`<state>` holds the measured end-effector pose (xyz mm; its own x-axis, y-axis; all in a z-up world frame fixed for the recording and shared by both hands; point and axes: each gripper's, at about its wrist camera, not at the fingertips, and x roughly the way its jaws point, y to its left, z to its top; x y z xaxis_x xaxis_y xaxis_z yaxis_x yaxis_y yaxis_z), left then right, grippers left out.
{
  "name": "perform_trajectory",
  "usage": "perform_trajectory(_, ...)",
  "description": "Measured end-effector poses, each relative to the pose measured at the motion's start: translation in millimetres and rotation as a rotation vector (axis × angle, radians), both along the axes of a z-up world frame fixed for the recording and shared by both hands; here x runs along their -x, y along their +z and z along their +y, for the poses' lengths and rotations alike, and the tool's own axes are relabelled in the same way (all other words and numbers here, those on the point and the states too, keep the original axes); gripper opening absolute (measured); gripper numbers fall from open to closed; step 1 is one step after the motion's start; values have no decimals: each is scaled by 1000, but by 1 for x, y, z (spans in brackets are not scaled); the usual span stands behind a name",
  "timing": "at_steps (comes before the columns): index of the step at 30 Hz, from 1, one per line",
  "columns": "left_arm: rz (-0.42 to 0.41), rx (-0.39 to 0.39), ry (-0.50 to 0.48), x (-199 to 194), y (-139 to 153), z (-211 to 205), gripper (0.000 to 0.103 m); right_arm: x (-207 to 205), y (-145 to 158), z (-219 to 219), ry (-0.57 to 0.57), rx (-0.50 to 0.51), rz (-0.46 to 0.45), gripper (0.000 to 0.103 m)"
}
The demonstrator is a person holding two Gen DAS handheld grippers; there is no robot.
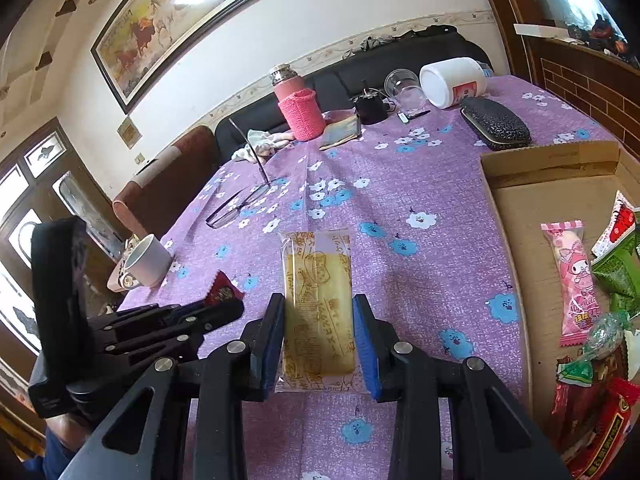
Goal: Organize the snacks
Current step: 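Lift and carry both held packets toward the cardboard tray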
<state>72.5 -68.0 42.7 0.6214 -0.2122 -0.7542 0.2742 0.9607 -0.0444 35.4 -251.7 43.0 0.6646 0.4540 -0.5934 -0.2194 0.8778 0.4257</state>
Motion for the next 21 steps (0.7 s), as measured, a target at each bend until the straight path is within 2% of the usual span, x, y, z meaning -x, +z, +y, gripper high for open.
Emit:
perform_trajectory(8, -113, -31, 56, 5, 12, -1, 13, -3, -1, 1, -9, 12, -2, 36)
perform_trajectory(21, -177, -98, 105, 6, 15, 0, 13, -7, -3, 2, -9, 20, 7, 36)
